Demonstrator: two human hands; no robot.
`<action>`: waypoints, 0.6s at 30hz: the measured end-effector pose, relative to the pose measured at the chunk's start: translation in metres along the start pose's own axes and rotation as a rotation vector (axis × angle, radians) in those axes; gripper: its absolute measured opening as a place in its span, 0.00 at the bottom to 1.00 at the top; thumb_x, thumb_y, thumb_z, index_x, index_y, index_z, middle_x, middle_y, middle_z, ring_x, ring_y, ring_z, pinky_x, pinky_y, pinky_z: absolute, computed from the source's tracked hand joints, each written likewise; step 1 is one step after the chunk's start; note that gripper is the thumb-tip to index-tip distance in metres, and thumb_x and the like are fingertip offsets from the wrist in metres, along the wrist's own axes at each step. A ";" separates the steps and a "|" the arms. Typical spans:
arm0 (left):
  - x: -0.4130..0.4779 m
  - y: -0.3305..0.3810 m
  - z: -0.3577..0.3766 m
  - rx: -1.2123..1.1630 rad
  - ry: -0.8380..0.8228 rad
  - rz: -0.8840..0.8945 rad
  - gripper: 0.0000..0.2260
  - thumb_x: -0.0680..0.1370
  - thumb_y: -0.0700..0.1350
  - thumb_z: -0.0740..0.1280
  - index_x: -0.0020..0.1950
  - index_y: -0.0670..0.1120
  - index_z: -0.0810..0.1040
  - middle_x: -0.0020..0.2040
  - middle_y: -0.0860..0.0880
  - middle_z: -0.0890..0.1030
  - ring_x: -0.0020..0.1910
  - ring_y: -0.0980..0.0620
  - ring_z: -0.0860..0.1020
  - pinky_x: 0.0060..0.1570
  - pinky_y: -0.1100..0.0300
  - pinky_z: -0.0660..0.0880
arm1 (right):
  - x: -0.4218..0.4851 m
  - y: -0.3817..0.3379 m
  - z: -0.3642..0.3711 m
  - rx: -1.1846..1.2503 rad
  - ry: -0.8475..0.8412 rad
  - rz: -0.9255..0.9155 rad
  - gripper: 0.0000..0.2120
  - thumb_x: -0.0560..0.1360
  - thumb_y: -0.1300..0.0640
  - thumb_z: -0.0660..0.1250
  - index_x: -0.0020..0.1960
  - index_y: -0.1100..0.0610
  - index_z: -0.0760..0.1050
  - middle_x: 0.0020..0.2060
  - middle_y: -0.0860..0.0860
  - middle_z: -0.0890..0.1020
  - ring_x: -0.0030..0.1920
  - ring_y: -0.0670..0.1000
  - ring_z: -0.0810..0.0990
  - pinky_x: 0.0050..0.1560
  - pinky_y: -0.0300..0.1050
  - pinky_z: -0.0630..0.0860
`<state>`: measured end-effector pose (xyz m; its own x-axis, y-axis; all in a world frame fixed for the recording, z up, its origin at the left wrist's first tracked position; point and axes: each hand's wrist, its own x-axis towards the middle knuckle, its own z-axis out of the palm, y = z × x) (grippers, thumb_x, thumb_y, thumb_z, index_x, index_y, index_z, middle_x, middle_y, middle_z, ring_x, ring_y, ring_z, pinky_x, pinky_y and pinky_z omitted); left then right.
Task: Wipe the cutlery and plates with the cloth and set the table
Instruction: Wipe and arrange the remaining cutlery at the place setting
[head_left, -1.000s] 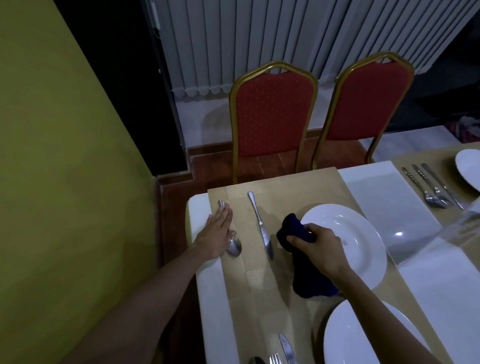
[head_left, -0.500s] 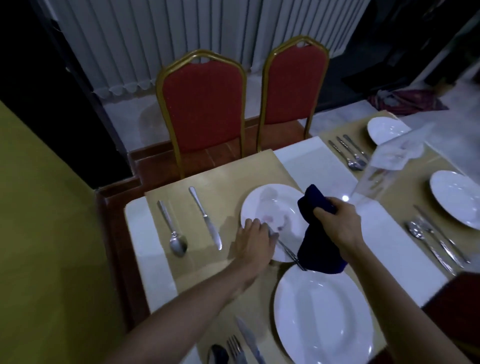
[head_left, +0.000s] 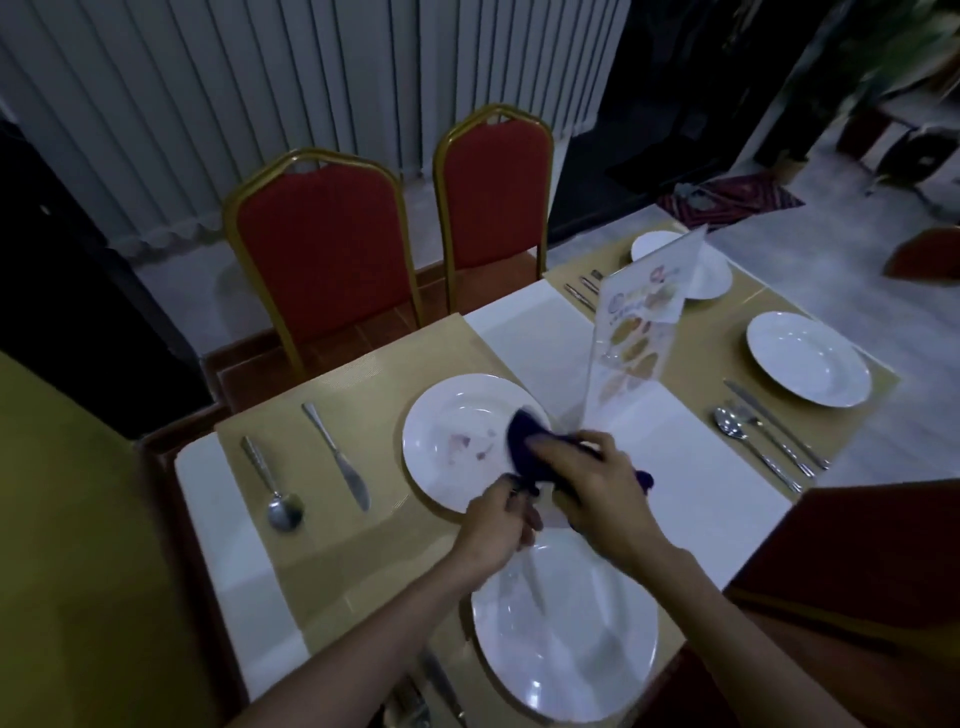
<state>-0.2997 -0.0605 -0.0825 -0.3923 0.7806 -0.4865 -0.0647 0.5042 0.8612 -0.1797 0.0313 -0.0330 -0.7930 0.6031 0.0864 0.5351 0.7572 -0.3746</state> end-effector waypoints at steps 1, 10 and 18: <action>-0.013 0.002 0.002 -0.049 -0.012 0.024 0.10 0.82 0.42 0.56 0.48 0.45 0.76 0.34 0.50 0.79 0.30 0.53 0.74 0.28 0.64 0.70 | -0.006 0.002 -0.002 -0.108 -0.046 -0.141 0.29 0.72 0.66 0.68 0.71 0.49 0.73 0.65 0.49 0.79 0.65 0.55 0.72 0.57 0.49 0.73; -0.088 0.027 0.016 -0.268 0.021 0.121 0.12 0.83 0.45 0.58 0.49 0.40 0.78 0.30 0.51 0.69 0.22 0.58 0.60 0.23 0.67 0.58 | -0.046 0.008 -0.030 -0.120 0.091 -0.216 0.29 0.72 0.64 0.69 0.71 0.48 0.72 0.69 0.45 0.75 0.67 0.56 0.72 0.51 0.54 0.74; -0.120 0.051 0.029 0.080 0.298 0.241 0.04 0.79 0.49 0.67 0.49 0.51 0.80 0.41 0.56 0.82 0.42 0.58 0.80 0.39 0.67 0.71 | -0.049 0.025 -0.085 0.471 0.414 0.167 0.29 0.70 0.69 0.60 0.64 0.45 0.75 0.45 0.48 0.85 0.39 0.47 0.81 0.42 0.41 0.78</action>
<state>-0.2290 -0.1180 0.0158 -0.6379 0.7443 -0.1977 0.1289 0.3563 0.9254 -0.1029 0.0418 0.0320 -0.4817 0.8212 0.3060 0.3813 0.5108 -0.7705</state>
